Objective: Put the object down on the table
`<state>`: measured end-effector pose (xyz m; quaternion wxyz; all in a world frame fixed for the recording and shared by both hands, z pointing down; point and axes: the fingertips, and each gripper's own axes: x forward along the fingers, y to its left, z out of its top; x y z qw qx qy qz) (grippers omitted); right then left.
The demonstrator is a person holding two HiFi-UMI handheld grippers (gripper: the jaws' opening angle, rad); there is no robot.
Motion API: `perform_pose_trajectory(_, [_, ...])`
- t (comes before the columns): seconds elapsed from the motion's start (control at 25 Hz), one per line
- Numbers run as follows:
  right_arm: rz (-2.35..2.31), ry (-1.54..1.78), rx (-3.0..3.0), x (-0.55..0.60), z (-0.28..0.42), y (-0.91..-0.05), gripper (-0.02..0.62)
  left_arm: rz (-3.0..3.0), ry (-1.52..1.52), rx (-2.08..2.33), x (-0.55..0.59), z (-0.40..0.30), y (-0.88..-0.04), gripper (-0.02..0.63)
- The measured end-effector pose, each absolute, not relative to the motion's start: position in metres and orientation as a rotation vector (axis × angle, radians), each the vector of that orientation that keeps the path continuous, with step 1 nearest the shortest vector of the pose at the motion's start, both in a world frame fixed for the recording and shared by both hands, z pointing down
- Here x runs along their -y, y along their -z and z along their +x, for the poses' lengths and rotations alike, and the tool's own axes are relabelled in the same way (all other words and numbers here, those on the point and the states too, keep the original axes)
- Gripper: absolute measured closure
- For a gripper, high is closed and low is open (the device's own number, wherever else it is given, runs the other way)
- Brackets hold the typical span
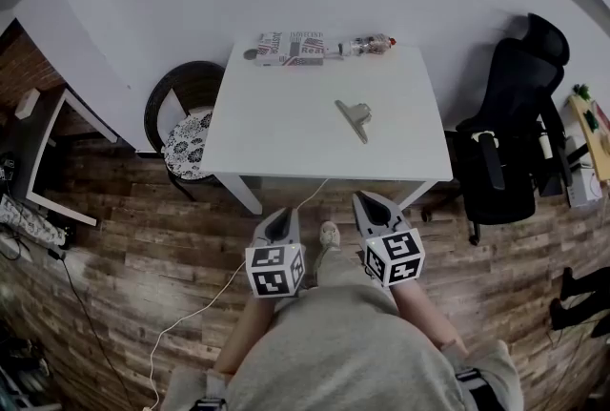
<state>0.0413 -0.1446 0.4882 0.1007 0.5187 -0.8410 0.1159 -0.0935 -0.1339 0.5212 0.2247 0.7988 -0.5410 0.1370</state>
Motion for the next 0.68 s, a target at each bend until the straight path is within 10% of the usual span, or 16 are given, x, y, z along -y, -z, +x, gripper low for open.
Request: perform_pose_trajectory(0.68, [1.5, -0.366, 2.49, 0.158, 0.042, -0.494, 0.595, 2.198, -0.398, 1.479, 0.145, -0.088, -0.526, 0.591])
